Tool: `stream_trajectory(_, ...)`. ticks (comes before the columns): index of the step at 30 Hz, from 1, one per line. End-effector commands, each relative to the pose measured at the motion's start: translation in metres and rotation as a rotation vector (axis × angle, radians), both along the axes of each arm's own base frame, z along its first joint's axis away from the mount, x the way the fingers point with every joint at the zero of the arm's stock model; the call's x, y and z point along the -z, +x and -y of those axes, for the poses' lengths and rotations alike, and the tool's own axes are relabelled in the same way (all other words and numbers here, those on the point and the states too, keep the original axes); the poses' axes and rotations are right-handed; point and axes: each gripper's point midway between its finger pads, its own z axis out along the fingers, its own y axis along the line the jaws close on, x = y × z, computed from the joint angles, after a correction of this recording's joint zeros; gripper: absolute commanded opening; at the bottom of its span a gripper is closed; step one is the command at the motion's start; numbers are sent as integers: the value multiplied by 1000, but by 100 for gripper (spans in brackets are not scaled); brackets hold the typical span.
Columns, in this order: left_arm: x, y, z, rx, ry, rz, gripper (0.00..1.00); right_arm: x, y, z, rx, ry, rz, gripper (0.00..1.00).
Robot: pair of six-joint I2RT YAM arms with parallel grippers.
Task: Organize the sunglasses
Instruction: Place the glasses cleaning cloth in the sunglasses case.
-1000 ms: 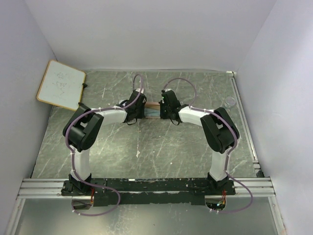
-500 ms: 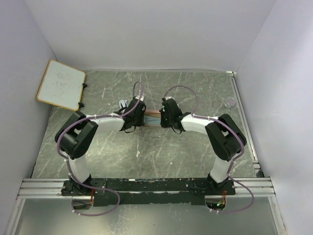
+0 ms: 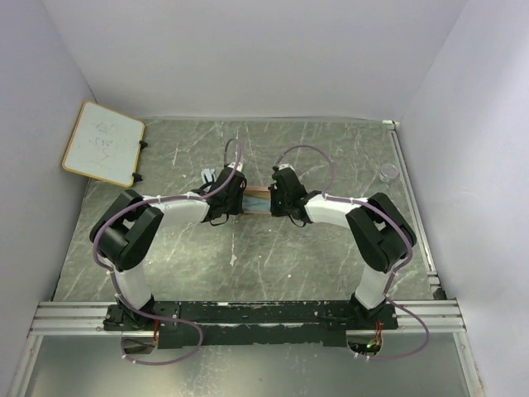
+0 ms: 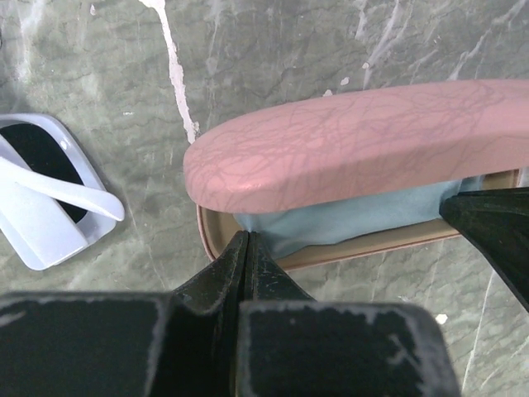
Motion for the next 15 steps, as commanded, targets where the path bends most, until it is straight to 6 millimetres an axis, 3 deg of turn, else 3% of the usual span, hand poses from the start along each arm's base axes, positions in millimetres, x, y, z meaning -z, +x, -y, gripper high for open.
stream_trajectory(1, -8, -9, -2, -4, 5, 8, 7, -8, -1, -1, 6, 5, 15, 0)
stream_trajectory(8, -1, -25, -2, -3, 3, -13, 7, -6, -9, 4, 8, 1, 8, 0)
stream_trajectory(15, -3, -20, -2, -12, 18, 0, 7, -7, -9, 4, 9, 1, 15, 0)
